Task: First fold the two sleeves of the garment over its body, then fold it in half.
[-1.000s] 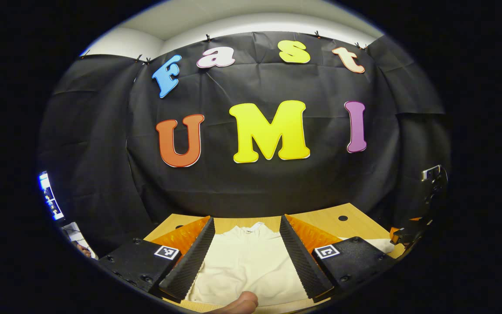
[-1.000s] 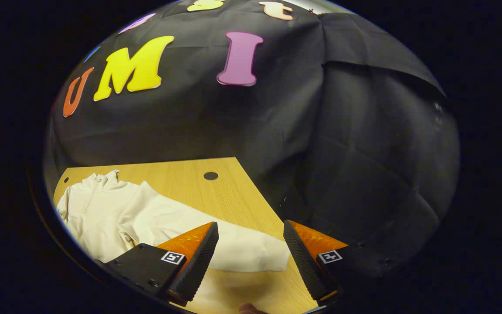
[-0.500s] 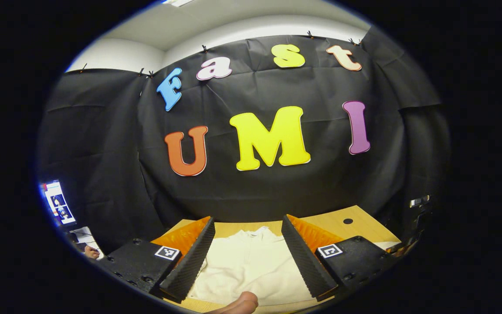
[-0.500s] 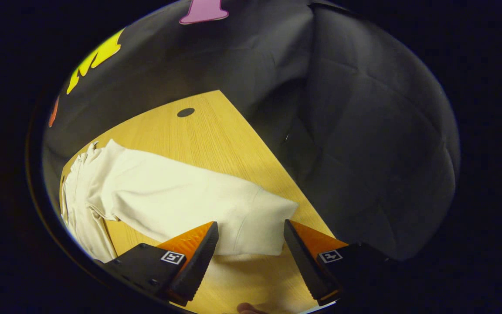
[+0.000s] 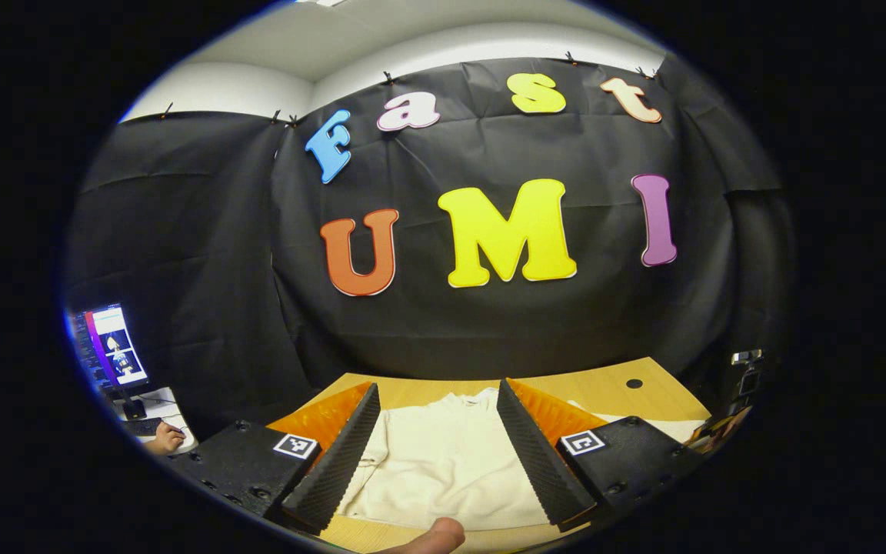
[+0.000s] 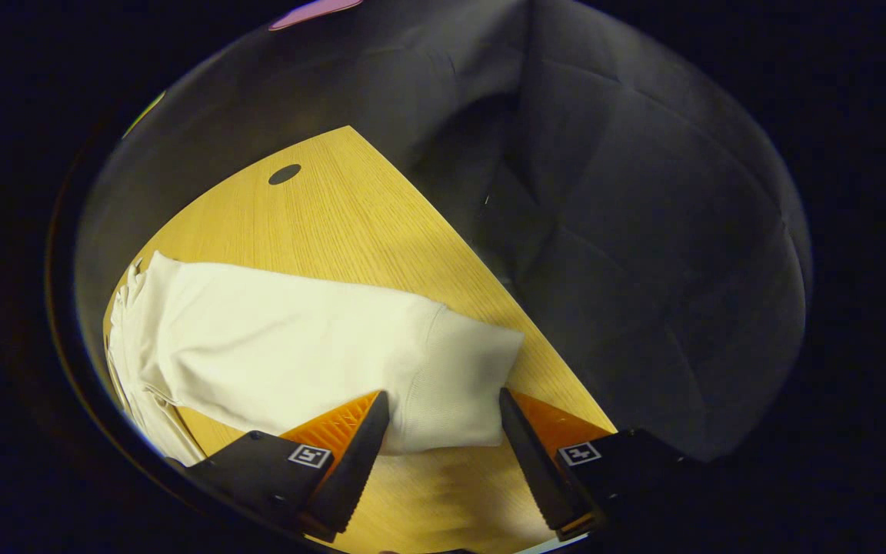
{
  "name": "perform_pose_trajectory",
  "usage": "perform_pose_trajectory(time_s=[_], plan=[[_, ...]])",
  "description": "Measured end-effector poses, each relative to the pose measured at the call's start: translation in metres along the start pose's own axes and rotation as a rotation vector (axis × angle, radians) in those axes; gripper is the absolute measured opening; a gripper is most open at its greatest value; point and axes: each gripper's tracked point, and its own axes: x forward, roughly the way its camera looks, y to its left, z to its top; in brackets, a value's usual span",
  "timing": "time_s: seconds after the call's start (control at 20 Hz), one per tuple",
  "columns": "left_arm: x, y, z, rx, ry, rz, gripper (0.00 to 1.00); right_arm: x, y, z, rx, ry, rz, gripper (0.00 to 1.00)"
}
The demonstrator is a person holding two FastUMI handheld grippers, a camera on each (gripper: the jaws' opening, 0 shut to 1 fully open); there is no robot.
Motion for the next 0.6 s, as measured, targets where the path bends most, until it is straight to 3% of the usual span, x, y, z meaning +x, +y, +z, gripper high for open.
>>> perform_pose_trajectory(time_s=[0.1,0.15,0.3,0.4,0.5,0.6], plan=[[0.001,0.007,-0.007,-0.001,0.018,-0.004,0.99,0.003,0.0,-0.003,0.034,0.013,0.003,0.8],[0.003,0.01,-0.007,0.002,0.022,-0.008,0.99,0.001,0.003,-0.003,0.046,0.017,0.009,0.8],[0.009,0.022,-0.013,0.004,0.032,-0.023,0.99,-0.002,0.011,0.001,0.058,0.007,0.016,0.45],[0.013,0.026,-0.017,-0.002,0.041,-0.028,0.99,-0.004,0.012,0.0,0.003,-0.001,-0.006,0.35],[0.016,0.028,-0.02,0.0,0.051,-0.04,0.99,-0.004,0.014,-0.001,-0.023,-0.001,-0.003,0.35],[0.018,0.029,-0.023,0.0,0.055,-0.056,0.99,-0.007,0.021,-0.001,-0.009,0.002,0.001,0.17]])
